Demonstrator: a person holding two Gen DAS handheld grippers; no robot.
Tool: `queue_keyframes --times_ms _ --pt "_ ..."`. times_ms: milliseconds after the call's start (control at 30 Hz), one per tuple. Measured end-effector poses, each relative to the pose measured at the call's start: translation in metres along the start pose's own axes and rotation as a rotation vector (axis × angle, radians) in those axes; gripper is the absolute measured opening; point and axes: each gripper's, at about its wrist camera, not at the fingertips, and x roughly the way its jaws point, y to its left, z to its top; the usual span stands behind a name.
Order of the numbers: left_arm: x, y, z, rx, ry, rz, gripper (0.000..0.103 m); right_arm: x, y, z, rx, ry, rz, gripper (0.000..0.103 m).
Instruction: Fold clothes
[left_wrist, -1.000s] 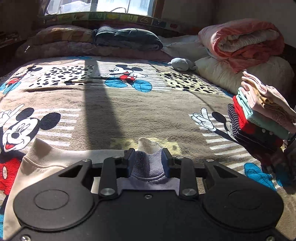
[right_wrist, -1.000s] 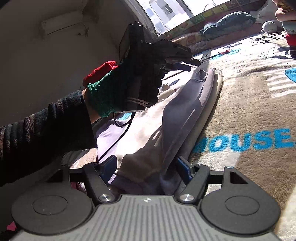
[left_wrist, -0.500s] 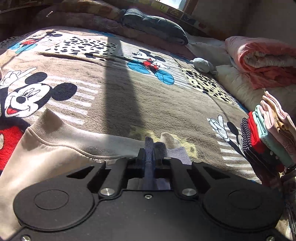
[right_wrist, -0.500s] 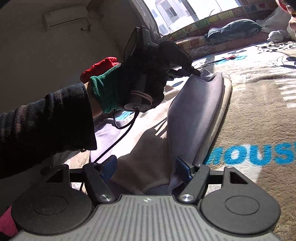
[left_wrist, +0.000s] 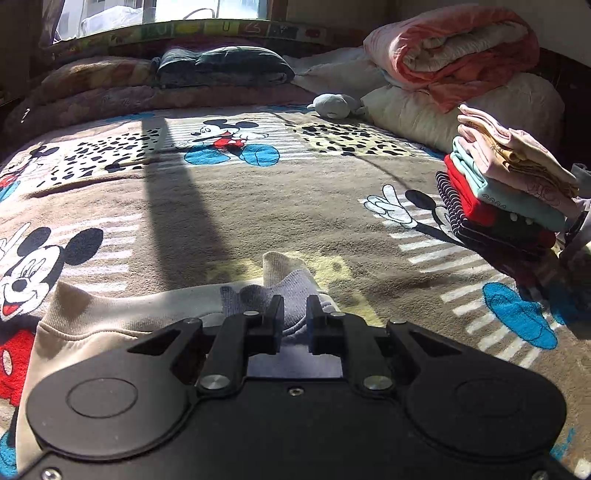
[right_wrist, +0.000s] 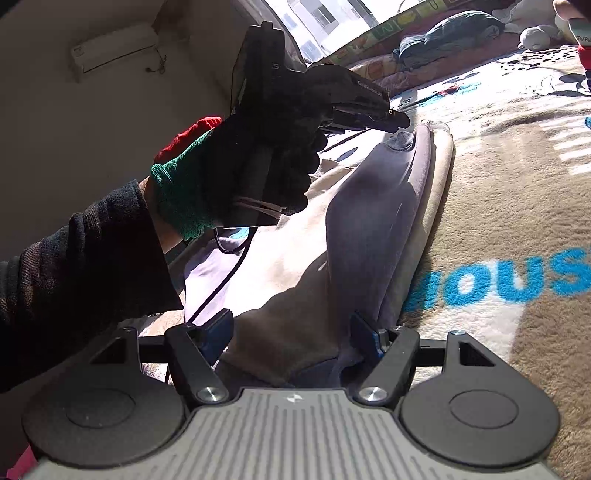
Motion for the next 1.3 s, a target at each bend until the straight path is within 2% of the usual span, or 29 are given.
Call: queue_keyframes --times_ms 100,200,500,600,700,867,933,1067,1100,1200,1300 --pt "0.039 -0.015 -0.007 0.068 0.116 0.032 0.008 0.004 0.000 0.000 0.001 0.011 0.003 0.070" --pt "0.042 -0.020 -0.008 0.092 0.127 0.058 0.008 0.005 -0.001 0.000 0.001 0.017 0.003 0.070" --pt "0.047 -0.013 -0.002 0.006 0.157 0.028 0.010 0.007 -0.004 -0.001 0.017 0.034 0.012 0.070" --pt "0.022 -0.008 0.002 -0.043 0.096 0.007 0.010 0.008 -0.004 0.000 0.017 0.036 0.009 0.070" --pt "-0.009 -0.001 -0.007 -0.072 0.056 -0.002 0.010 0.006 -0.002 -0.002 0.018 0.028 0.004 0.070" --pt "-0.080 0.022 -0.045 -0.174 -0.021 -0.022 0.010 0.000 0.005 -0.008 0.002 0.015 -0.004 0.070" --pt "-0.101 0.028 -0.062 -0.198 -0.035 -0.024 0.015 -0.006 0.009 -0.012 0.001 0.002 -0.004 0.070" --pt "-0.137 0.041 -0.104 -0.253 -0.030 -0.013 0.042 -0.018 0.022 -0.020 -0.010 -0.025 0.005 0.070" --pt "-0.145 0.044 -0.114 -0.271 -0.035 -0.007 0.046 -0.021 0.025 -0.021 -0.014 -0.031 0.006 0.070" --pt "-0.169 0.060 -0.144 -0.352 -0.047 -0.005 0.047 -0.027 0.040 -0.027 -0.054 -0.037 -0.006 0.075" --pt "-0.190 0.072 -0.168 -0.425 -0.074 0.005 0.049 -0.027 0.061 -0.033 -0.149 -0.037 -0.029 0.075"
